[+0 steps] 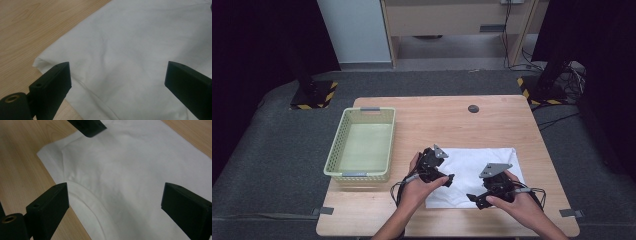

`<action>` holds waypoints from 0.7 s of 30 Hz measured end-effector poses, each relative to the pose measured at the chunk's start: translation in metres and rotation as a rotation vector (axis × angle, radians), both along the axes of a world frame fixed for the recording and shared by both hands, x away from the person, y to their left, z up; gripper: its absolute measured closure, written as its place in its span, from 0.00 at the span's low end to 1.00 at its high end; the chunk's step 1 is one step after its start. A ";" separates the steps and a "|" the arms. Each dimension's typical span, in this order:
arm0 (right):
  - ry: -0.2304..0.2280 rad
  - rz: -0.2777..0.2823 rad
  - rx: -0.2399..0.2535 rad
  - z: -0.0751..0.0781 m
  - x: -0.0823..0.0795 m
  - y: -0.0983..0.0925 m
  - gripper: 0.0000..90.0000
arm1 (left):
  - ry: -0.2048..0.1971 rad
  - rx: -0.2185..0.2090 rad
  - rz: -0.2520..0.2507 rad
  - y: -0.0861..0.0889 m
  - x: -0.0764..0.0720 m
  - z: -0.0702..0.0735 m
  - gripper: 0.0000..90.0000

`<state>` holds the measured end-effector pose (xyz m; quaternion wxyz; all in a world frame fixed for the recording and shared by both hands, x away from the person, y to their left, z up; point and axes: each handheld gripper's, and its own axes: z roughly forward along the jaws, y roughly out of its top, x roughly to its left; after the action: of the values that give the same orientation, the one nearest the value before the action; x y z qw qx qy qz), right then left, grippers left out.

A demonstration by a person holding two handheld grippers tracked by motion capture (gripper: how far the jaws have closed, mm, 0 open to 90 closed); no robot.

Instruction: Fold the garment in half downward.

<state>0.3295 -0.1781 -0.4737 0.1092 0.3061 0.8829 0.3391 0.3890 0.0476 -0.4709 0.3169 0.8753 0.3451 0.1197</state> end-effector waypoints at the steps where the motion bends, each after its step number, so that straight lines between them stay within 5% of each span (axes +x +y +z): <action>1: -0.004 0.009 0.007 0.002 0.000 0.004 0.09 | 0.003 -0.001 0.003 0.000 0.002 0.001 0.07; 7: 0.006 0.052 0.009 0.005 0.002 0.026 0.10 | -0.018 0.004 0.011 0.003 0.011 0.003 0.08; 16: 0.014 0.106 0.017 0.003 0.000 0.058 0.06 | -0.016 -0.066 0.044 0.012 0.023 0.010 0.08; 21: 0.018 0.129 0.019 0.000 -0.001 0.070 0.09 | -0.012 -0.061 0.022 0.012 0.029 0.010 0.08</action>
<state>0.3287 -0.1082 -0.4736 0.0763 0.2528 0.8983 0.3512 0.4177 0.0596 -0.4614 0.3441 0.8607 0.3562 0.1176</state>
